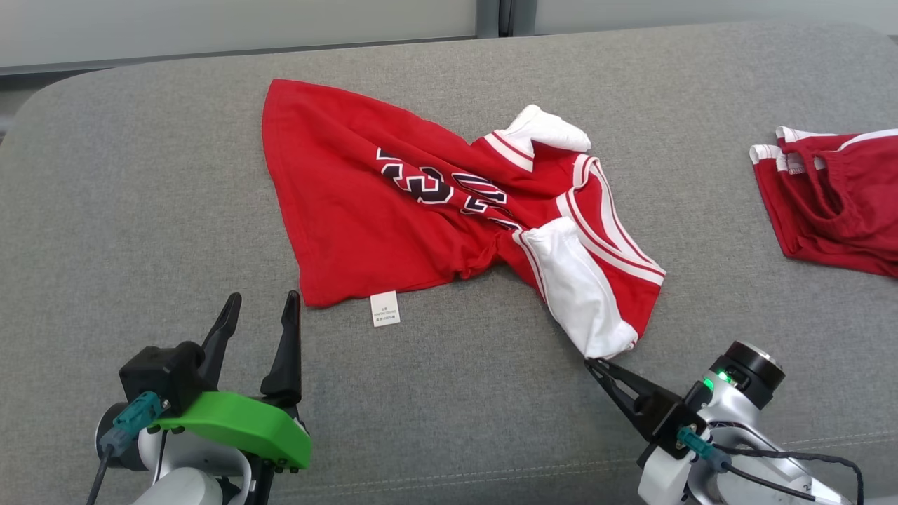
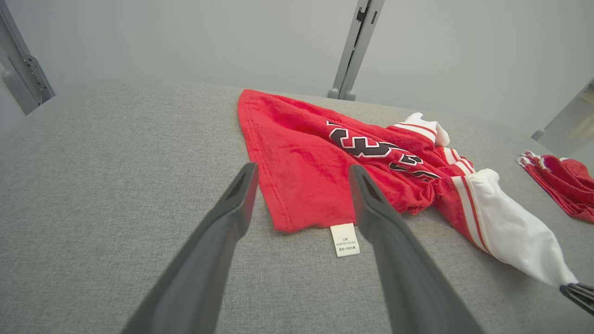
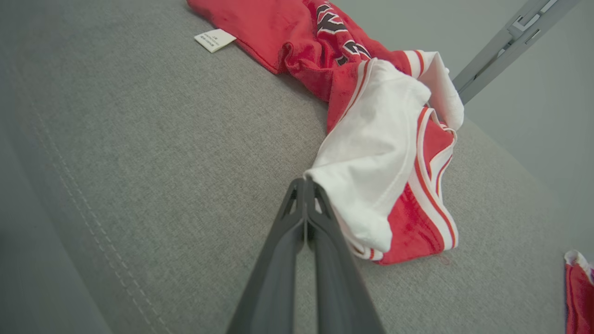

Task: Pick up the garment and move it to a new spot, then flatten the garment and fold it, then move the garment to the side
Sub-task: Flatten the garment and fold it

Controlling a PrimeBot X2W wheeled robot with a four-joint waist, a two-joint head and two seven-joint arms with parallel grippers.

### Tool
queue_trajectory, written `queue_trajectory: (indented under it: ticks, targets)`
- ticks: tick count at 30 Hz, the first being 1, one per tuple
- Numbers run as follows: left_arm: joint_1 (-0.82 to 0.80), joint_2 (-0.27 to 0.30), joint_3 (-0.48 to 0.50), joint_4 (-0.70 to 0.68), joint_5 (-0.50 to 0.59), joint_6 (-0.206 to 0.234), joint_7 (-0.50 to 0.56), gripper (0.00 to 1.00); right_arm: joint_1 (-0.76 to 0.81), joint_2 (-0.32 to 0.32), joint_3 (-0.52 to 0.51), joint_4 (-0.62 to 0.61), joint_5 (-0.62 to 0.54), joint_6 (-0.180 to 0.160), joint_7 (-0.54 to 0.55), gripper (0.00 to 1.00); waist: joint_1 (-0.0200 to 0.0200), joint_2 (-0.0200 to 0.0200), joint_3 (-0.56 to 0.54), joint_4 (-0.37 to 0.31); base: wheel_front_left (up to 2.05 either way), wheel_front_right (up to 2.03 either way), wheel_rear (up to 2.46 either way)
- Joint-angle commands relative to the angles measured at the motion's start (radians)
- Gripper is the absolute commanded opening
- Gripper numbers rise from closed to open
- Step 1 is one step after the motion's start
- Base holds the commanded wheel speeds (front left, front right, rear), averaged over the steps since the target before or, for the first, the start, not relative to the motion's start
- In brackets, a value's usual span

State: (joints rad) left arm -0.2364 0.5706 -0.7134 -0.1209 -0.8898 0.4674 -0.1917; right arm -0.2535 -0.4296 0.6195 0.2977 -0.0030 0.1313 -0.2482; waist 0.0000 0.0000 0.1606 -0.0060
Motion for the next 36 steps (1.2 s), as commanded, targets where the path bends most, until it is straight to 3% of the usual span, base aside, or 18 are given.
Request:
queue_trajectory:
  ticks: [1, 4, 6, 7, 8, 16, 25, 30, 36]
  targets:
    - [0.0, -0.003, 0.002, 0.005, -0.01, -0.003, -0.005, 1.0, -0.011, 0.0, 0.017, 0.007, -0.021, -0.001, -0.006, 0.0, 0.0, 0.0, -0.001, 0.002, 0.0, 0.0, 0.0]
    - [0.0, -0.005, 0.002, 0.008, -0.008, -0.005, -0.006, 1.0, -0.014, 0.02, 0.035, 0.037, -0.041, -0.001, -0.007, 0.0, 0.0, 0.0, -0.002, 0.006, 0.0, 0.0, 0.0]
    - [0.001, -0.006, 0.001, 0.01, -0.009, -0.006, -0.007, 1.0, -0.016, 0.035, 0.03, 0.058, -0.025, -0.001, -0.008, 0.4, 0.0, 0.0, -0.005, 0.009, 0.0, 0.0, 0.0]
    - [0.001, -0.006, 0.0, 0.011, -0.01, -0.007, -0.008, 1.0, -0.016, 0.043, 0.023, 0.067, -0.011, -0.001, -0.009, 0.82, 0.0, 0.0, -0.007, 0.011, 0.0, 0.0, 0.0]
    - [0.002, -0.007, 0.0, 0.011, -0.01, -0.008, -0.008, 1.0, -0.017, 0.048, 0.02, 0.072, -0.002, -0.001, -0.009, 1.0, 0.0, 0.0, -0.008, 0.012, 0.0, 0.0, 0.0]
    - [0.025, -0.009, 0.003, 0.017, -0.018, -0.005, -0.014, 1.0, 0.022, 0.027, -0.05, 0.031, 0.062, -0.001, -0.017, 1.0, 0.0, 0.0, -0.029, 0.007, 0.0, 0.0, 0.0]
    - [0.021, -0.015, -0.009, 0.01, -0.013, -0.008, -0.014, 1.0, 0.114, 0.018, -0.248, -0.103, 0.219, -0.001, 0.038, 1.0, 0.0, 0.0, -0.034, 0.007, 0.0, 0.0, 0.0]
    - [-0.002, -0.02, -0.016, 0.016, -0.005, -0.011, -0.006, 1.0, 0.075, 0.075, -0.33, -0.047, 0.329, -0.001, 0.096, 1.0, 0.0, 0.0, -0.022, 0.04, 0.0, 0.0, 0.0]
    - [-0.003, -0.02, -0.018, 0.024, -0.006, -0.012, -0.004, 1.0, 0.019, 0.137, -0.354, 0.083, 0.445, -0.001, 0.127, 1.0, 0.0, 0.0, -0.018, 0.082, 0.0, 0.0, 0.0]
